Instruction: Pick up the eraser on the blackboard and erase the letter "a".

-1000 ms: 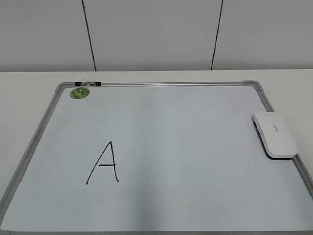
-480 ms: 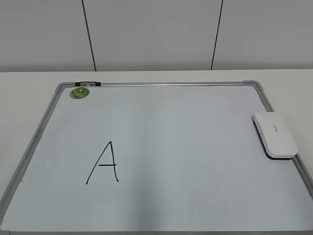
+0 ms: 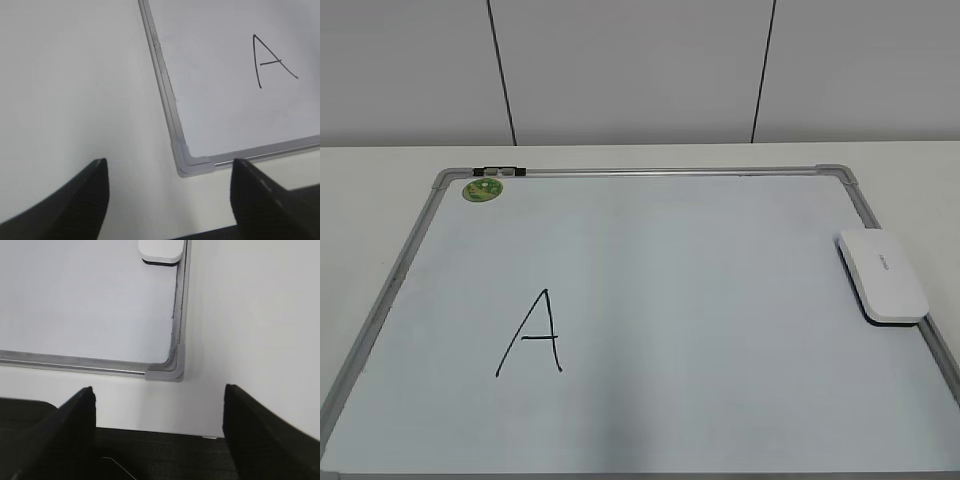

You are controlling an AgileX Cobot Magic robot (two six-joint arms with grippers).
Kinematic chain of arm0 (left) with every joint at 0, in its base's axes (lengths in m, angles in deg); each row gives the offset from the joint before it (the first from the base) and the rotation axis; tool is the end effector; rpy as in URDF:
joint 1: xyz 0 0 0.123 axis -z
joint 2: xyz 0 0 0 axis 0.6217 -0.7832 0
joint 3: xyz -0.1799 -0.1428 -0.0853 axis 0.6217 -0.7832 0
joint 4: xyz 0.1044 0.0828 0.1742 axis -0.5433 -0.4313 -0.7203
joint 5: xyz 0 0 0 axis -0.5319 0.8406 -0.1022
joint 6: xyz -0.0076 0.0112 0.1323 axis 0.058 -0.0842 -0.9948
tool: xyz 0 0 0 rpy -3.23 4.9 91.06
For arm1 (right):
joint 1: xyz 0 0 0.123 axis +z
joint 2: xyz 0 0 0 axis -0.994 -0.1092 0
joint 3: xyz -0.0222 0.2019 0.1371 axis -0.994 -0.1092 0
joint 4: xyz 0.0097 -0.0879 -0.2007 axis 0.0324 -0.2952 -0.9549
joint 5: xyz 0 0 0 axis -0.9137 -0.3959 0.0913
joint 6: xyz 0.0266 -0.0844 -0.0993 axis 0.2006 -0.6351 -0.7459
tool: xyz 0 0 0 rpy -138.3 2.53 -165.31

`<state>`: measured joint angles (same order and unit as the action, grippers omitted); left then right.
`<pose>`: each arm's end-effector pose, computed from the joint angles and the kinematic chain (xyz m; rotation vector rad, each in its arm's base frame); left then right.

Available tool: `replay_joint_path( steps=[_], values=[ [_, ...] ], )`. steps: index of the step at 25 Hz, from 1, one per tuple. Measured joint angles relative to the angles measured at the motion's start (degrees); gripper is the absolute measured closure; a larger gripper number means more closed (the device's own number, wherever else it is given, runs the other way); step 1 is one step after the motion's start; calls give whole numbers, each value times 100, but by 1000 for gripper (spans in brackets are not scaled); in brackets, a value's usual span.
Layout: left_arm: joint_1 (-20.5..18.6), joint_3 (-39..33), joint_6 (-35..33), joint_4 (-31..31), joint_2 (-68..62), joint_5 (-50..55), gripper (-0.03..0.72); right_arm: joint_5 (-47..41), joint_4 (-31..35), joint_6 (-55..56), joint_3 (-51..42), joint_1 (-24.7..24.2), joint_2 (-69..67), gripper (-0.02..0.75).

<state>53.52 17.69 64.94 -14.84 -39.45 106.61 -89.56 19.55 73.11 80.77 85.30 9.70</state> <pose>0.0619 -0.0032 0.2333 0.1789 2.2292 -0.0625 0.0675 0.0053 0.2170 -0.1386 2.3832 0.0065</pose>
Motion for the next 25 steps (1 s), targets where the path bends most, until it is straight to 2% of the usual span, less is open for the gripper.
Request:
replay_joint_path(
  steps=[6,14,25],
  values=[
    [-501,0,0,0,493,0,141,-21,-12,0,0,-510,646,150],
    [-1061,0,0,0,945,3,146,-39,-12,0,0,-580,1290,150],
    [-1113,0,0,13,945,13,156,-65,-12,10,0,-584,1619,150]
  ],
)
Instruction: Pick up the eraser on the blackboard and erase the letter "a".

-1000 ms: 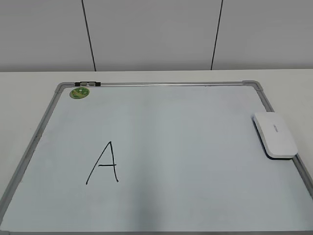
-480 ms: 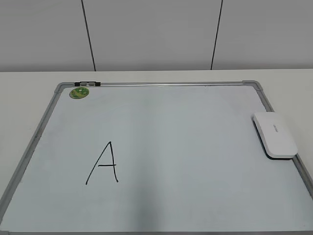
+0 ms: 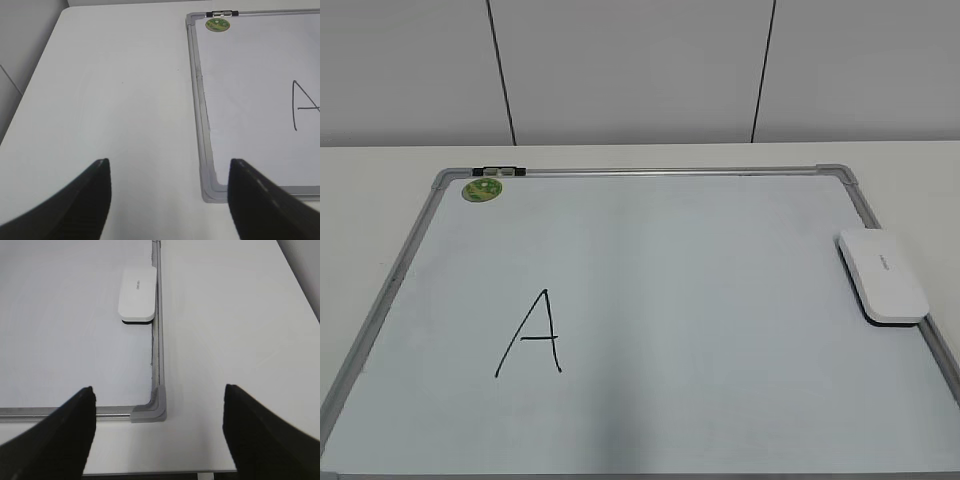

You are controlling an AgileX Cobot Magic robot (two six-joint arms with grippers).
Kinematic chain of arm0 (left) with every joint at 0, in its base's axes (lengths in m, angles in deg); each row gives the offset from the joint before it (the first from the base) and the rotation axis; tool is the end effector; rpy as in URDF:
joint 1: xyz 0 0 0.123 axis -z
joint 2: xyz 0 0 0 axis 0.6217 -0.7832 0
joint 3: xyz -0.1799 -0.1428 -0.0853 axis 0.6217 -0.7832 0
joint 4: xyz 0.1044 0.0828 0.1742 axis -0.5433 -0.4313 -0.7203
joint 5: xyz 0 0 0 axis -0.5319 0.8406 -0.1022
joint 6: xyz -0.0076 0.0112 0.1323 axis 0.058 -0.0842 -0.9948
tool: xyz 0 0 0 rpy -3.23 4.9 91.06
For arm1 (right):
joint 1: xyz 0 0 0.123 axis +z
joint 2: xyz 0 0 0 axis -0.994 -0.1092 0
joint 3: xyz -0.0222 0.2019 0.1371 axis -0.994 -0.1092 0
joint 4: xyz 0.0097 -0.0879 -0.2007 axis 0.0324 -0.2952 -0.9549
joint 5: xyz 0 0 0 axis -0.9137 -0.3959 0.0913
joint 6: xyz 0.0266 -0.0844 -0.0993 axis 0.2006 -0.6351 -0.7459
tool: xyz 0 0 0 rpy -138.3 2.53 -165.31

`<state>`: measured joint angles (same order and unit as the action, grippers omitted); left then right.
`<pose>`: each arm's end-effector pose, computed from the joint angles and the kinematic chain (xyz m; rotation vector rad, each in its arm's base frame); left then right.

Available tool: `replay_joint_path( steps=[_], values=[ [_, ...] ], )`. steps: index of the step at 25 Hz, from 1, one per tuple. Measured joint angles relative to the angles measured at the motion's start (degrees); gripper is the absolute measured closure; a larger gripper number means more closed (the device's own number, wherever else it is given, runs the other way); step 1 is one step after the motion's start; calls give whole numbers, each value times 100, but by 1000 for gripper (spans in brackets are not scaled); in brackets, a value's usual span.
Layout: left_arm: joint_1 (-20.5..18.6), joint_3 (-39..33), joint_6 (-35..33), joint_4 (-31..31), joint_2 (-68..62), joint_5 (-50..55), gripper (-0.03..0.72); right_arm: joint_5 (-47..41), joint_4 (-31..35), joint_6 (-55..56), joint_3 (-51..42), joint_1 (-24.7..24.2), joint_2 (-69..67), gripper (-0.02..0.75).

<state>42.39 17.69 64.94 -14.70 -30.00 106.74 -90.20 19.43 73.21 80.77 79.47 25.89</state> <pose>0.0423 0.0099 0.2415 -0.0462 2.0739 0.0236 0.0381 0.0003 0.2308 -0.0182 2.1167 -0.0655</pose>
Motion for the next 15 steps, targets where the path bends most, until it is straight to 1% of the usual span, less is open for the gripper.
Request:
replay_joint_path(
  steps=[15],
  values=[
    [0,0,0,0,0,0,173,0,-11,0,0,0,0,150]
  ],
)
